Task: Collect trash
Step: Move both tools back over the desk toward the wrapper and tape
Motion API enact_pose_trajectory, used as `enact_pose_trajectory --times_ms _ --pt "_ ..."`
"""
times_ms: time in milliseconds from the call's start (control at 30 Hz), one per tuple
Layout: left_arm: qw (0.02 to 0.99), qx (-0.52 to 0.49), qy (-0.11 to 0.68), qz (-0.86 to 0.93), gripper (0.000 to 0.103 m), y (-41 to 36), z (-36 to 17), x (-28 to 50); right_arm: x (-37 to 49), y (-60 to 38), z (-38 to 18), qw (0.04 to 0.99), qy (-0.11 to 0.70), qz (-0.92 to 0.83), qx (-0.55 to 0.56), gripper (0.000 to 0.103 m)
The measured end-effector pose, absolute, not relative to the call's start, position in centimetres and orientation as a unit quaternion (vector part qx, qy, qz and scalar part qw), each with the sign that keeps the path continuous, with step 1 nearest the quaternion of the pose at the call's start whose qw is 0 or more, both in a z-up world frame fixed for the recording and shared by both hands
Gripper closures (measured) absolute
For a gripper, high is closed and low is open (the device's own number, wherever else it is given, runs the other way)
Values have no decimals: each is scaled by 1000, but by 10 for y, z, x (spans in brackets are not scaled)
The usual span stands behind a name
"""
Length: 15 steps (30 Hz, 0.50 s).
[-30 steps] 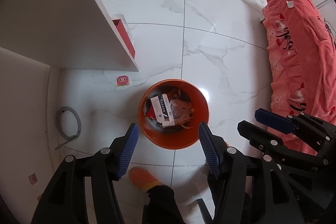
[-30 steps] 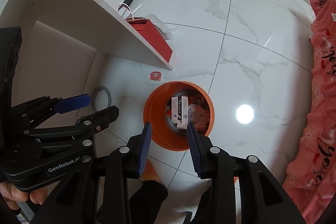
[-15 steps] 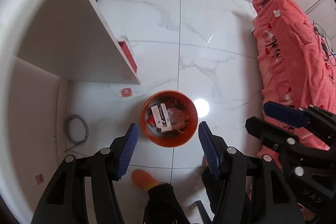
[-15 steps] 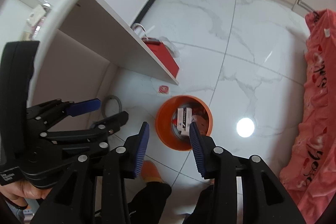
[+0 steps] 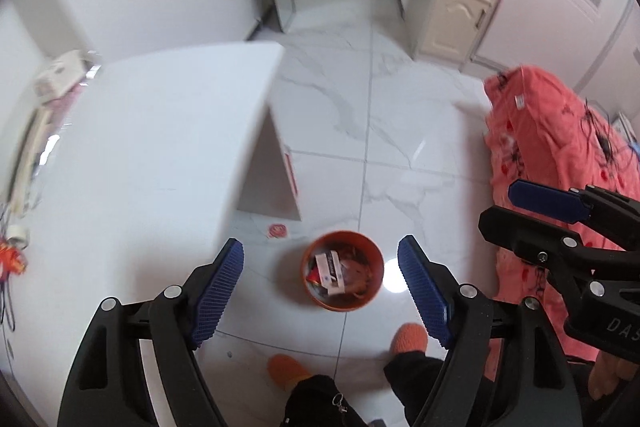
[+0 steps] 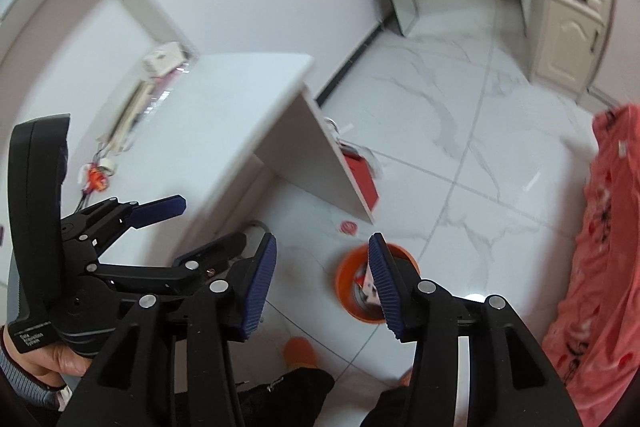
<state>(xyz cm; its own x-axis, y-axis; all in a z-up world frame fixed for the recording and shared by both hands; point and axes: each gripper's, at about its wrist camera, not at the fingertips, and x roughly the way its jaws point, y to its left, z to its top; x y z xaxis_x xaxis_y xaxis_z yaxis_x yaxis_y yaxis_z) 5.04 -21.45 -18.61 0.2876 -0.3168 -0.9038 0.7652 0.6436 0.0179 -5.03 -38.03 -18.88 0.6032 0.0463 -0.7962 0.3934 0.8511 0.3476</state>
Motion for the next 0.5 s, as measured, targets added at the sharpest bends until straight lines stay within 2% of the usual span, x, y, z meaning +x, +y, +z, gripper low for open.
enact_pose_trajectory --times_ms 167,300,500 --pt "795 215 459 -333 19 -196 -156 47 -44 -360 -160 875 420 -74 230 54" --pt "813 205 446 -313 19 -174 -140 49 -33 -336 -139 886 411 -47 210 50" --pt "841 179 441 -257 19 -127 -122 62 7 -288 -122 896 408 11 173 50"
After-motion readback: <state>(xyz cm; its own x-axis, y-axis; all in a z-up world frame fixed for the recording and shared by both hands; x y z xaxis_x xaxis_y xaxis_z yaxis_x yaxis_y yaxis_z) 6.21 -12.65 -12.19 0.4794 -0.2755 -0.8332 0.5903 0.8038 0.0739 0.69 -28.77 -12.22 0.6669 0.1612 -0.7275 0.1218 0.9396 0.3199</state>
